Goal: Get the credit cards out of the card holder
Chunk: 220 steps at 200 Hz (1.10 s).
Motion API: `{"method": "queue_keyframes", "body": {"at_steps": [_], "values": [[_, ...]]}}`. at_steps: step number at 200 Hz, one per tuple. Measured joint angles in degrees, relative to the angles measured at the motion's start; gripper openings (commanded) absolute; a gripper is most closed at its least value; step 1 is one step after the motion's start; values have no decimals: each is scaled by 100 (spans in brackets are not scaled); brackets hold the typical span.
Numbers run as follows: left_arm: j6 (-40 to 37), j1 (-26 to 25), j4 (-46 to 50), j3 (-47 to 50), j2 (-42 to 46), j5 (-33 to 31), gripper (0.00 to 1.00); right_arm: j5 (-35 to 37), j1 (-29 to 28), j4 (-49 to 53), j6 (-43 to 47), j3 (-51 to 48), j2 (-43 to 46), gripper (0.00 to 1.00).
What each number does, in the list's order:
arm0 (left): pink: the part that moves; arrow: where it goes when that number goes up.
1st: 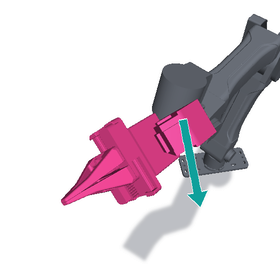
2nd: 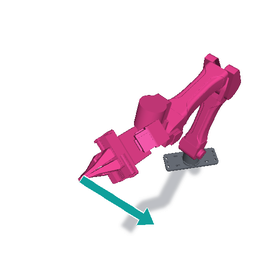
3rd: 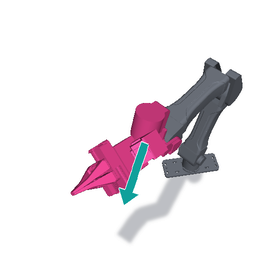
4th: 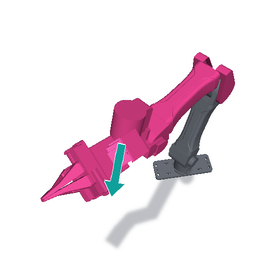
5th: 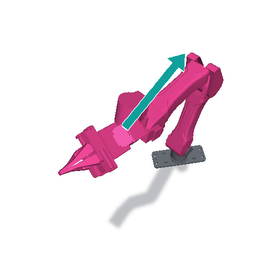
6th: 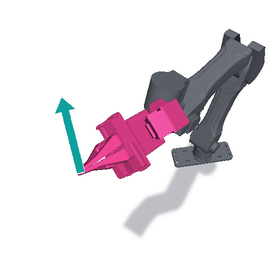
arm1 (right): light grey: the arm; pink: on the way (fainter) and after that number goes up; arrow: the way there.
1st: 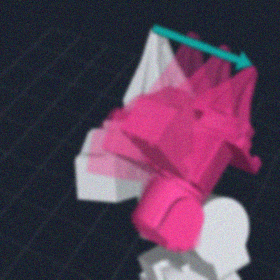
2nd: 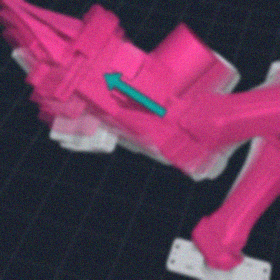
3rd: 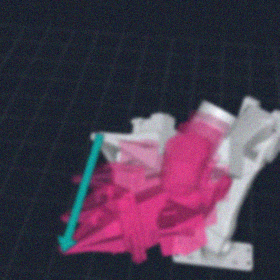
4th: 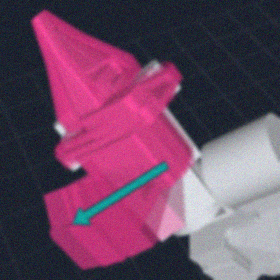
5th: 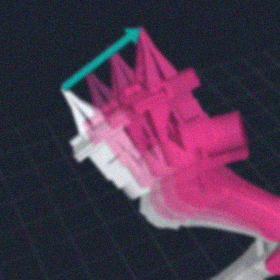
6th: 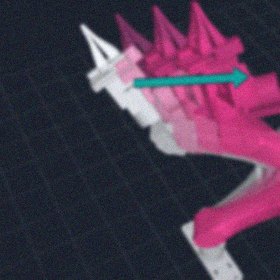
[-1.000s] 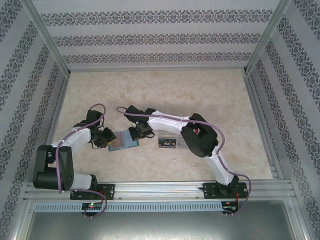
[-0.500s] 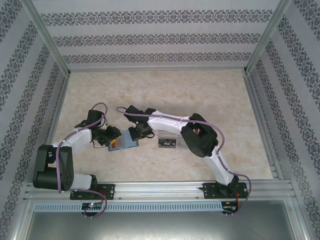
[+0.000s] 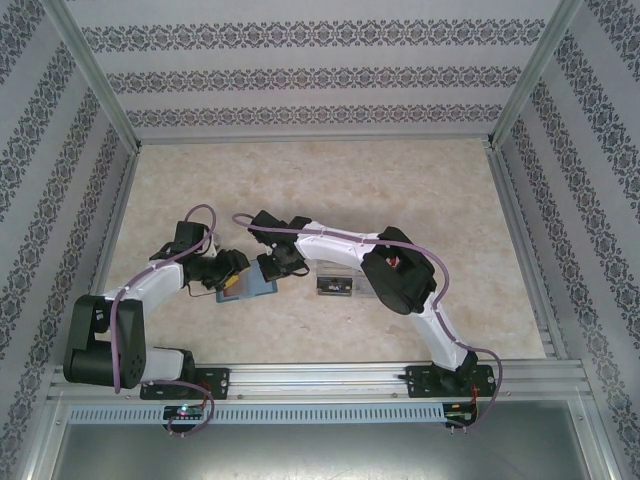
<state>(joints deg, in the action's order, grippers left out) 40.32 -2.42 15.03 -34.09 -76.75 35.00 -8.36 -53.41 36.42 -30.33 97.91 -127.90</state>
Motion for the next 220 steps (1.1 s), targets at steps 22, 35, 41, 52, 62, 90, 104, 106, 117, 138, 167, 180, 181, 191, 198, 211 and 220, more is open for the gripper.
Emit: {"method": "queue_keyframes", "body": {"at_steps": [22, 35, 41, 52, 62, 90, 104, 106, 117, 138, 167, 180, 181, 191, 198, 211, 220], "values": [[31, -17, -70, 2, 33, 57, 51, -2, 0, -2, 0, 0, 0, 0], [44, -17, -63, 2, 142, -31, 51, -2, 0, 0, 0, 0, 0, 0], [46, -17, -42, 2, 216, -116, 51, -2, 0, 0, 0, 0, 0, 0], [48, -22, 46, 2, 398, -354, 51, -2, 0, 0, 0, 0, 0, 0], [48, -22, 175, 2, 568, -595, 51, -2, 0, 0, 0, 0, 0, 0], [46, -22, 599, 2, 876, -1322, 51, -2, 0, 0, 0, 0, 0, 0], [46, -22, 785, 2, 850, -1567, 50, -4, 0, 0, 0, 0, 0, 0], [46, -22, 796, 2, 846, -1576, 50, -4, 0, 0, 0, 0, 0, 0], [44, -22, 907, 2, 769, -1694, 50, -11, 0, -2, 0, 0, 0, 0], [44, -22, 1012, 2, 549, -1794, 50, -13, 0, 0, 0, 0, 0, 0], [44, -22, 1019, 2, 424, -1744, 50, -13, 0, 0, 0, 0, 0, 0], [44, -22, 1010, 2, 424, -1705, 50, -15, 0, 0, 0, 0, 0, 0], [44, -22, 1010, 2, 422, -1705, 50, -15, 0, 0, 0, 0, 0, 0], [44, -22, 1005, 2, 415, -1681, 50, -15, 0, 0, 0, 0, 0, 0], [44, -22, 1005, 2, 411, -1661, 50, -15, 0, 0, 0, 0, 0, 0], [44, -22, 1003, 2, 411, -1622, 50, -17, 0, 0, 0, 0, -2, 0], [44, -22, 999, 2, 409, -1600, 50, -17, 0, 4, 0, 9, -4, 0]]}}
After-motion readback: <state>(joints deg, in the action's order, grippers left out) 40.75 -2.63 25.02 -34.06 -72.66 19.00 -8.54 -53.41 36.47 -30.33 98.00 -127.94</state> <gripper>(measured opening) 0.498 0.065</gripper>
